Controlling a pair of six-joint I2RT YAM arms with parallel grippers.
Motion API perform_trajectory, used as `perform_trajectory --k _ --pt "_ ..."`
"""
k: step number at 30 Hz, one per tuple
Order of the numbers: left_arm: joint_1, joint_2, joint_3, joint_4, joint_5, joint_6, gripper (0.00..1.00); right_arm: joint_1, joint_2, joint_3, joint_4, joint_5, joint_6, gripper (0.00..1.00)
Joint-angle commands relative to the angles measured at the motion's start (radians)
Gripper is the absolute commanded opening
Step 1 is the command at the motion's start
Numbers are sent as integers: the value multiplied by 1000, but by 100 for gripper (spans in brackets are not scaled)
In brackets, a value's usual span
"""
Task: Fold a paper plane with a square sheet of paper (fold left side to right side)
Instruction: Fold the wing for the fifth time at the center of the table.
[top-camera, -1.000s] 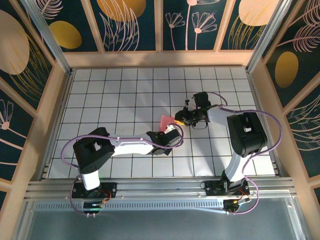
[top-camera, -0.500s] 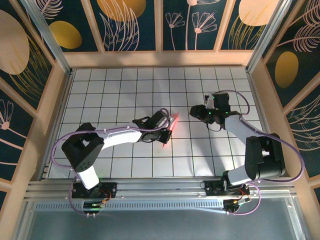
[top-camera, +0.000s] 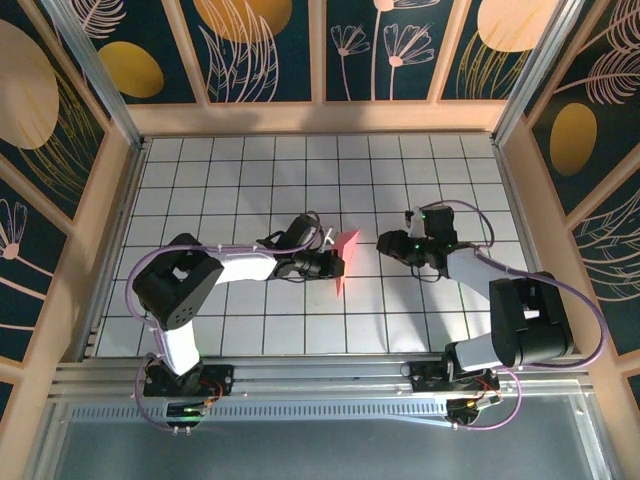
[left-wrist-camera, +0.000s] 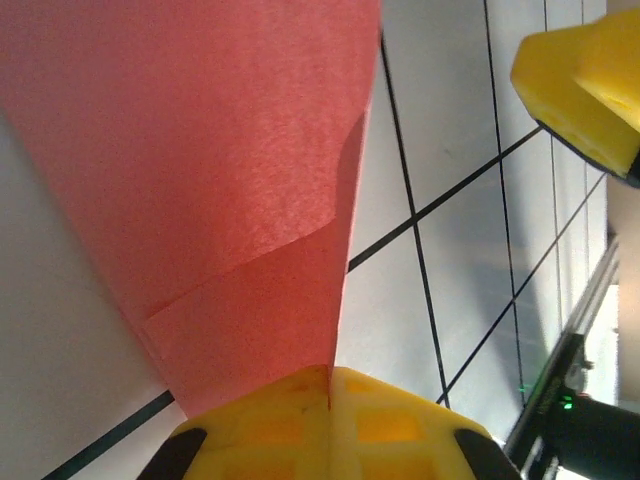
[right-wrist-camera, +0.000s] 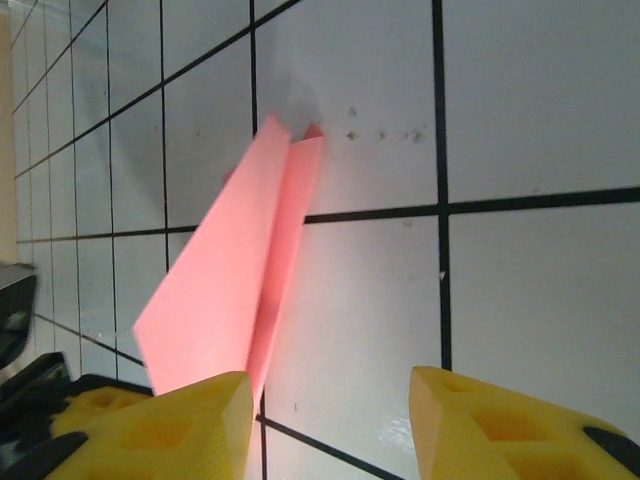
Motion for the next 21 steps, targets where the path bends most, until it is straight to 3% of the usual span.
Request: perform_trajectory --k 1,7,21 --pt "16 27 -50 196 102 -145 0 24 -24 -37 107 -18 48 45" --pt "28 41 -121 419 146 -266 0 81 18 -45 197 -7 133 41" --pt "45 78 -200 634 177 -402 0 165 129 -27 338 17 246 39"
